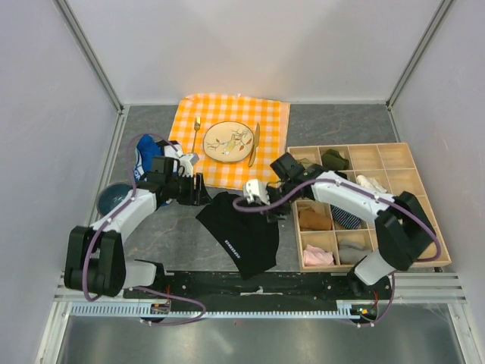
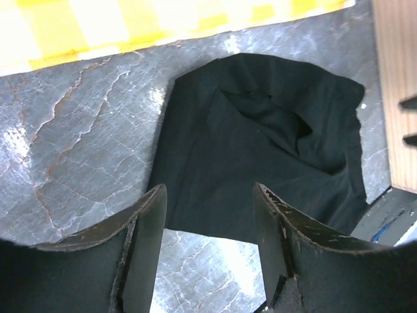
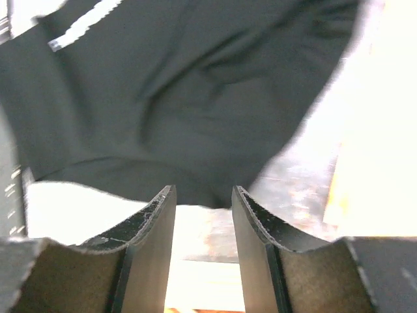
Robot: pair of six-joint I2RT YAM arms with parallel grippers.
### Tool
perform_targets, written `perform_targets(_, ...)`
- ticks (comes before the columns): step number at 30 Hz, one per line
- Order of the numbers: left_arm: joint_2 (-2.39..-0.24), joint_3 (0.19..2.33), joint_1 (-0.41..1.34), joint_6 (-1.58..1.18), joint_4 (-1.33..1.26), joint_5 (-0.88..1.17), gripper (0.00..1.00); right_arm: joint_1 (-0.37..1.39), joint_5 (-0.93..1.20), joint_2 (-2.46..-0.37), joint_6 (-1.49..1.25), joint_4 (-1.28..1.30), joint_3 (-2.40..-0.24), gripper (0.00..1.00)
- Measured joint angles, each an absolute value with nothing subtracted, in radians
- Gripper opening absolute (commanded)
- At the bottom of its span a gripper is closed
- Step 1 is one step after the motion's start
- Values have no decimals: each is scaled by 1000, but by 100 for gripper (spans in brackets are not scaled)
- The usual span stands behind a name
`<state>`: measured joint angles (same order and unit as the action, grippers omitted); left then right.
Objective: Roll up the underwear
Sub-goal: Flatten out the underwear at the center of the board.
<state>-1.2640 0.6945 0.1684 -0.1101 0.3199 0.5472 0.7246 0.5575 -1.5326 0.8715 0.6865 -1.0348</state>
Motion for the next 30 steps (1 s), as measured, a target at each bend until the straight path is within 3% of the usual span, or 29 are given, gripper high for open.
perform_targets(12,-1355,727,192,-66,367,496,62,622,442,-1777,611,531,-1124,42)
perform_targets(16,-1357,728,192,-66,367,495,62,622,445,-1787,589,531,-1124,30)
perform_targets(19,-1371,732,192,-66,368,495,62,622,453,-1793,576,533,-1125,8)
perform_targets(22,-1378,734,192,-66,369,493,62,622,452,-1811,561,539,-1127,0)
perform_targets(30,-1381,736,193,-67,371,467,61,559,399,-1813,499,536,-1128,0)
